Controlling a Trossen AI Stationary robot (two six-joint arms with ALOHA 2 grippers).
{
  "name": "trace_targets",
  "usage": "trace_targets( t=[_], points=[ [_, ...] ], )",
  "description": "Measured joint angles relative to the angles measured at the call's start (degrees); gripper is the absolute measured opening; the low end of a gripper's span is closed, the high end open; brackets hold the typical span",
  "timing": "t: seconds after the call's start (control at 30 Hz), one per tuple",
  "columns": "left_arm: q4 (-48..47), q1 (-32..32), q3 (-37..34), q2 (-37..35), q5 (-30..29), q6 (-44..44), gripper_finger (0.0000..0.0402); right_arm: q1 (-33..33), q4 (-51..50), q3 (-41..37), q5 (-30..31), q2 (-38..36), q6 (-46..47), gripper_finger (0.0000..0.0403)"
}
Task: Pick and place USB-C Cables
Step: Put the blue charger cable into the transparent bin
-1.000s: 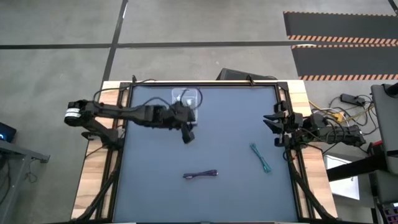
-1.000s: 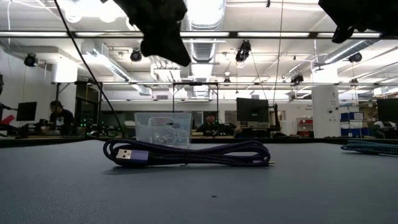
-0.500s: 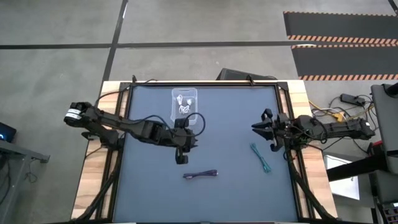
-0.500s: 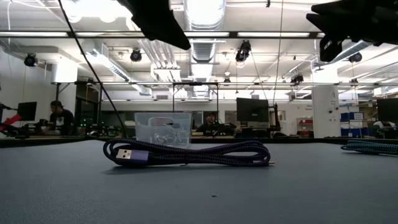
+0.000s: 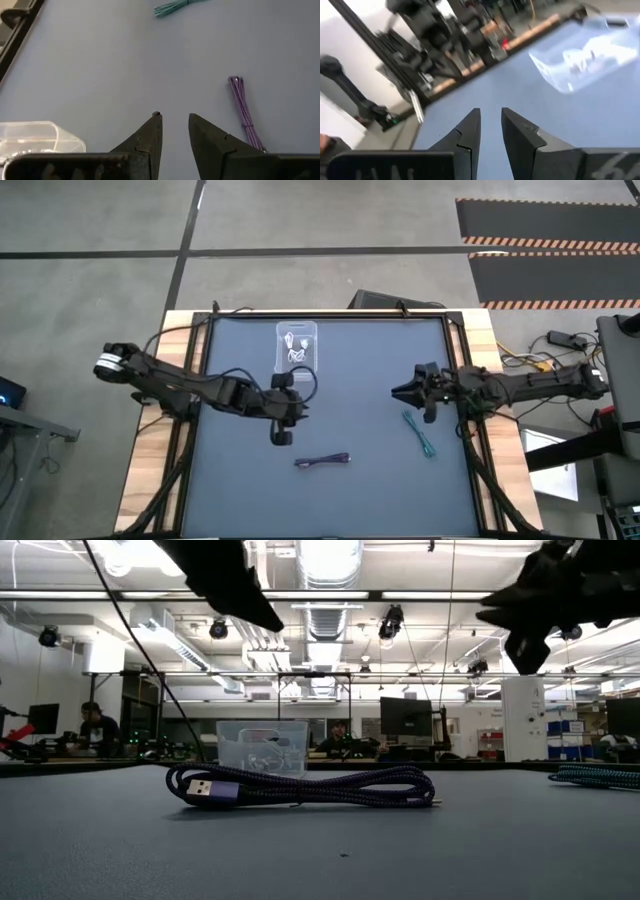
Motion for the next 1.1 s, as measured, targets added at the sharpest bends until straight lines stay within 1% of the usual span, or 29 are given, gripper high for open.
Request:
trace_targets(
  t=[0.27,0.57,0.73,0.93,1.03,1.1],
  points=[
    [6.21,-0.02,-7.05,-7.79,-0.22,-0.50,0.0079,0.00,-20.88,9.95,1.48,4.99,3.68,0.0068],
    [12.42,-0.02,-13.23,-14.71,-0.23,-0.47,0.0079,0.23,-41.41,21.21,1.42,14.35,9.27,0.0068],
    [12.45,-0.02,-13.40,-15.56,-0.24,-0.25,0.0079,1.71,-50.34,25.61,1.32,19.66,12.98,0.0068],
    [12.41,-0.02,-13.40,-15.54,-0.24,0.02,0.0079,4.76,-60.58,29.14,0.87,25.93,19.18,0.0068],
    [12.32,-0.02,-13.40,-15.52,-0.24,0.03,0.0079,6.71,-64.20,30.09,0.52,28.95,22.66,0.0068],
    [12.31,-0.02,-13.40,-15.50,-0.24,0.07,0.0079,7.85,-65.48,30.21,-1.08,30.86,24.99,0.0068]
  ],
)
